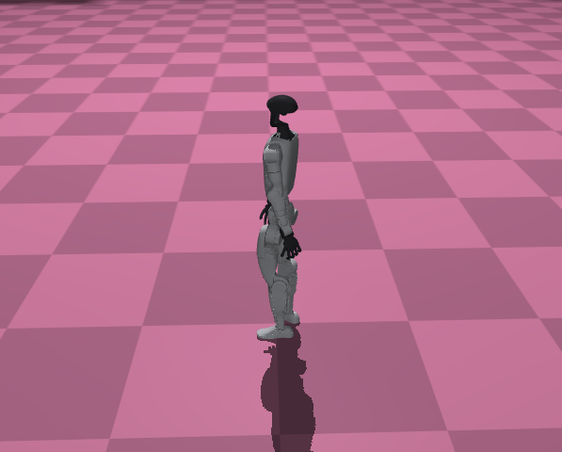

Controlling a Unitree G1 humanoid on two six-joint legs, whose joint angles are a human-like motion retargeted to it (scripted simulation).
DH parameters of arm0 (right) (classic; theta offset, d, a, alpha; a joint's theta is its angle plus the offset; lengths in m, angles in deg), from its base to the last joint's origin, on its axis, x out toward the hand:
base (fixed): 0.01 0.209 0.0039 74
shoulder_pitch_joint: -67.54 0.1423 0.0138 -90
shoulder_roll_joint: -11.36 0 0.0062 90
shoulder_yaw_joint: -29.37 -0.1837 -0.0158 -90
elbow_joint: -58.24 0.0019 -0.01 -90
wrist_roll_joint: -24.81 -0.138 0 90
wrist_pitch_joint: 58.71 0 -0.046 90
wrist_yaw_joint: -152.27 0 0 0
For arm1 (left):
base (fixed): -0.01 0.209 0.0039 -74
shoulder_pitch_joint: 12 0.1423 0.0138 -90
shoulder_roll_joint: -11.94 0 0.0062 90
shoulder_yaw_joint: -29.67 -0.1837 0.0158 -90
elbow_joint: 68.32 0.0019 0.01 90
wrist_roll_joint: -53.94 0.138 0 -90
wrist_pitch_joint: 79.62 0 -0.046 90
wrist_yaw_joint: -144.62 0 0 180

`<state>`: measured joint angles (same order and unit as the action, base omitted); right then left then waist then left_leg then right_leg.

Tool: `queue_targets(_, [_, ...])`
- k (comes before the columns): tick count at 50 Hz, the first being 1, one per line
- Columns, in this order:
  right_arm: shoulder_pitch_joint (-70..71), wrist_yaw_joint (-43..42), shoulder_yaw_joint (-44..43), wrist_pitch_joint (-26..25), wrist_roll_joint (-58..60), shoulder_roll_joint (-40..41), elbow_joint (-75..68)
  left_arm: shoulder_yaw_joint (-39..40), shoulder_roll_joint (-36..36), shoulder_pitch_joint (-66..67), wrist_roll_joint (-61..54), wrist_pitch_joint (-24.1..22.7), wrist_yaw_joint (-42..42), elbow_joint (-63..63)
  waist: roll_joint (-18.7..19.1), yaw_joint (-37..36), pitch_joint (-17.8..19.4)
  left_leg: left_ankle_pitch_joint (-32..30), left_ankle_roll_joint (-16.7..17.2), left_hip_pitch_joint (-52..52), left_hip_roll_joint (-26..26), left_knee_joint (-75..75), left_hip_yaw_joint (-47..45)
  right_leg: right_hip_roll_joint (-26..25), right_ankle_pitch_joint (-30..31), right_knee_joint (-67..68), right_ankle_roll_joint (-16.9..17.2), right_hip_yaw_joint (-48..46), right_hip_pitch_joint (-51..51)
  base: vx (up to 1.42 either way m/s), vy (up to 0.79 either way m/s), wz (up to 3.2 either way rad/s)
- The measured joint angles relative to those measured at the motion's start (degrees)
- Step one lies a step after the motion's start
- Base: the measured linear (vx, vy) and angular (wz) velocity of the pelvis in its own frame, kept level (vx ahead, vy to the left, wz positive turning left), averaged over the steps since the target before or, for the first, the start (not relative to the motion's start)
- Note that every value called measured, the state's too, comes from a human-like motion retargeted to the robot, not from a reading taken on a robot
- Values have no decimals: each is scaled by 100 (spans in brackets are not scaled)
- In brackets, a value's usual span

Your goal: Upper body actions

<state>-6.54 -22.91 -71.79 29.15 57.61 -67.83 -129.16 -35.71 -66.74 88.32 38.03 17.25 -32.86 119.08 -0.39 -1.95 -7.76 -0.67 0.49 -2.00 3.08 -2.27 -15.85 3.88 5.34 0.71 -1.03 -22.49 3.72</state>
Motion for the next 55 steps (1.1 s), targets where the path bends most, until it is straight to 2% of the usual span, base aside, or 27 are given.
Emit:
queue_targets(5, [1026,748,-97,274,-795,591,420,221,-30,1347,604,446,840,0,56,-57,89,47,32,66,-52,6,-113,-28,47,26,44,132,29,-6,2,-19])
queue_targets(9, [1408,1041,141,526,-889,877,1031,371,-48,1804,991,726,1255,0,55,-49,146,55,51,72,-74,21,-96,-38,56,24,58,124,16,0,0,0])
queue_targets(12, [1521,1070,374,737,-613,933,1271,508,-46,1779,851,848,1156,0,31,-14,136,49,59,53,-80,25,-56,-39,48,18,64,107,8,0,0,0])
queue_targets(15, [1420,988,583,871,-291,879,1370,741,24,1340,154,822,515,0,-1,6,88,34,64,6,-82,21,-30,-36,36,19,58,94,36,0,0,0])
queue_targets(18, [1016,890,691,926,-109,742,1384,779,97,558,-887,509,-172,0,-37,-27,37,23,59,-21,-73,17,-15,-31,21,14,41,69,38,4,1,6])
queue_targets(22, [206,608,479,813,18,439,1103,517,151,-802,-1407,34,-446,0,-107,-87,-3,2,41,-53,-44,26,72,-14,-5,-12,26,-34,-17,7,-1,21])
queue_targets(27, [-953,215,90,590,-5,-155,180,-135,182,-2666,-1042,-455,-201,-26,-226,-107,-37,-34,10,-101,-2,36,208,8,-34,-66,23,-225,-114,8,-4,26])
queue_targets(30, [-1778,-58,-97,196,146,-455,0,-408,298,-3517,-698,-791,-377,-429,-252,-28,-64,-51,2,-152,1,31,241,13,-41,-92,15,-289,-111,3,-6,11])
queue_targets(35, [-2988,-544,-388,-304,179,-863,0,-536,459,-4319,-229,-1345,-993,-1416,-202,150,-106,-34,-1,-202,-26,26,158,9,-24,-114,-15,-320,-50,-1,-1,-8])
queue_targets(40, [-3618,-866,-811,-431,-180,-1061,0,-614,382,-4560,88,-1597,-1367,-1900,-139,223,-12,11,6,-147,-54,48,34,15,-11,-96,-44,-309,-52,-5,0,-18])
queue_targets(45, [-3724,-912,-973,-423,-634,-995,0,-701,384,-4119,250,-1401,-1260,-1764,-103,117,10,18,2,-118,-35,50,34,37,-24,-89,-51,-341,-83,0,2,3])
queue_targets(50, [-3080,-629,-567,-458,-715,-772,0,-703,326,-3100,10,-1073,-798,-1008,-58,-42,-14,-3,-8,-121,-3,34,105,42,-54,-82,-53,-318,-88,0,6,13])
queue_targets(55, [-1790,-137,159,-149,-696,-500,0,-478,60,-1691,-31,-293,-132,0,-45,-266,36,9,-8,-18,5,16,64,26,-52,-37,-58,-152,-88,0,4,-4])
